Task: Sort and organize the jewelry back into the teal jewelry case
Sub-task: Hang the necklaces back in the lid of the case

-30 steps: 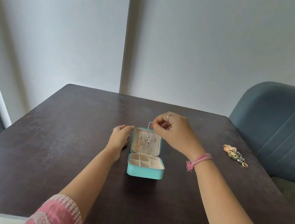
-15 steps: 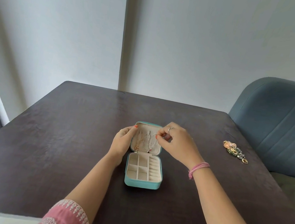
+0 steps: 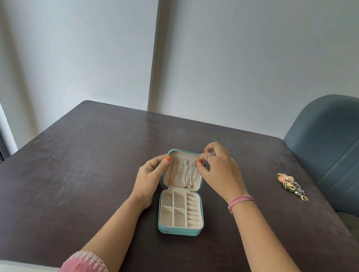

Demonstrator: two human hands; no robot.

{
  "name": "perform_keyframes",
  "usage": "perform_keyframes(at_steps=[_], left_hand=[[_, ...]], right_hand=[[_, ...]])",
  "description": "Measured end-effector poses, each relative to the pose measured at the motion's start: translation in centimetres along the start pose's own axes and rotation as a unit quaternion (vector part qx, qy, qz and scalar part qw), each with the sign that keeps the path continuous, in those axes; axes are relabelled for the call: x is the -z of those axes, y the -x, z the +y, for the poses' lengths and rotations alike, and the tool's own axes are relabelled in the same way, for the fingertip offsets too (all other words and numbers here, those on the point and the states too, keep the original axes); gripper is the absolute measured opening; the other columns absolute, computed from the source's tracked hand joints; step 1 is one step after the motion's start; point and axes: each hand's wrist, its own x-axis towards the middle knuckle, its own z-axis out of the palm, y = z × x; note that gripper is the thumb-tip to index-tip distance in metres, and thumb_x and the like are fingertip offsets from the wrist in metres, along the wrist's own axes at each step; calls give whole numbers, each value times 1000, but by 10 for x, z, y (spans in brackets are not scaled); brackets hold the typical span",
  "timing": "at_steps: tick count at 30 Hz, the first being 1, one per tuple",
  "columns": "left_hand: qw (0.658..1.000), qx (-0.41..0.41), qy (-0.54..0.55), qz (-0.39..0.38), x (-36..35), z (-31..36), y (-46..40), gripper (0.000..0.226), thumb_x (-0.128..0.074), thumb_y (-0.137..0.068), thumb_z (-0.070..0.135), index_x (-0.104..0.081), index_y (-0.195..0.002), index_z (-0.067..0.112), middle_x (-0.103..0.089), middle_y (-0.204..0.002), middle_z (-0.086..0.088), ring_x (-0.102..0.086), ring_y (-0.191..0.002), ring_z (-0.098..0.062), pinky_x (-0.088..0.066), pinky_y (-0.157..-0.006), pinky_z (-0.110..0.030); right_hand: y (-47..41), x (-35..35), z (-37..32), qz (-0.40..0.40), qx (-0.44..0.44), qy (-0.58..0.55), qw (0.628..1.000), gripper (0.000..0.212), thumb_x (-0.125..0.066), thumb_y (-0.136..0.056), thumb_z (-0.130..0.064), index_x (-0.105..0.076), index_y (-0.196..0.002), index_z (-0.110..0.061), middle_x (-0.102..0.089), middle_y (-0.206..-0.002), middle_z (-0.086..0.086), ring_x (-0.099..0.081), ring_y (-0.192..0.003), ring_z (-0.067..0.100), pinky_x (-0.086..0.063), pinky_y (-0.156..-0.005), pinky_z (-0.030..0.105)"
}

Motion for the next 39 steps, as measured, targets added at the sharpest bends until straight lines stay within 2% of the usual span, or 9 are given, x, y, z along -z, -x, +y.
perform_keyframes(at_steps=[6, 12, 17, 20, 22, 25, 27, 30, 39], left_hand=[[1000, 2, 7, -10, 2, -2, -1, 30, -60, -90, 27, -67, -115, 11, -69, -113, -10, -62, -112, -28, -48, -98, -46], [1000, -5, 10, -12, 1, -1, 0, 35, -62, -86, 29, -68, -115, 12, -69, -114, -8, -61, -114, -23, -46, -102, -42], [1000, -6, 15, -18, 1, 0, 0, 33, -62, -86, 28, -69, -114, 12, -70, -114, -8, -62, -111, -22, -47, -100, -41], [1000, -5, 18, -19, 0, 0, 0, 34, -62, -85, 28, -69, -114, 12, -70, -114, -8, -62, -111, -20, -47, -101, -42], [1000, -5, 19, -21, 1, 0, 0, 35, -62, -85, 29, -68, -115, 12, -69, -115, -9, -61, -113, -21, -46, -102, -43], [1000, -4, 20, -23, 1, -1, -1, 36, -64, -84, 31, -69, -115, 12, -68, -117, -9, -59, -117, -25, -43, -105, -45], [1000, -3, 18, -22, 2, -1, -1, 37, -64, -84, 30, -68, -116, 12, -68, -117, -9, -59, -118, -25, -43, -105, -46], [1000, -2, 16, -24, 2, -1, -1, 36, -63, -84, 30, -68, -116, 12, -68, -116, -9, -59, -117, -25, -44, -104, -45], [1000, 0, 19, -20, 1, 1, -1, 31, -61, -88, 24, -68, -115, 11, -69, -114, -8, -60, -115, -22, -48, -100, -37]], right_hand=[[1, -8, -2, 24, 7, -12, 1000, 24, -53, -96, -22, -70, -90, -6, -54, -115, 0, -64, -78, 24, -55, -74, 36], [2, -17, 1, 68, -21, -73, 995, 18, -61, -92, -18, -75, -92, -7, -63, -101, 0, -65, -76, 23, -55, -74, 35], [1, -16, 0, 89, -66, -143, 983, 11, -69, -86, -20, -67, -80, -12, -62, -91, -4, -61, -71, 10, -51, -75, 29], [0, -15, 2, 81, -136, -203, 966, 21, -75, -81, -24, -55, -83, -17, -68, -71, -2, -63, -61, 5, -49, -71, 25], [0, -14, 2, 80, -168, -246, 951, 26, -77, -78, -26, -54, -85, -17, -69, -64, -1, -65, -62, 7, -48, -67, 21], [-3, -13, 2, 76, -203, -298, 930, 29, -80, -75, -26, -54, -86, -18, -69, -82, -3, -67, -69, 9, -49, -63, 18], [-5, -15, 2, 70, -220, -327, 917, 31, -81, -74, -26, -52, -83, -23, -68, -90, -5, -67, -79, 13, -53, -70, 27], [-7, -14, 3, 54, -230, -341, 910, 33, -82, -72, -27, -51, -83, -23, -70, -89, -5, -67, -85, 15, -55, -75, 34], [-11, -6, 1, 38, -226, -346, 910, 34, -82, -72, -25, -54, -90, -17, -70, -87, -5, -63, -82, 9, -46, -68, 21]])
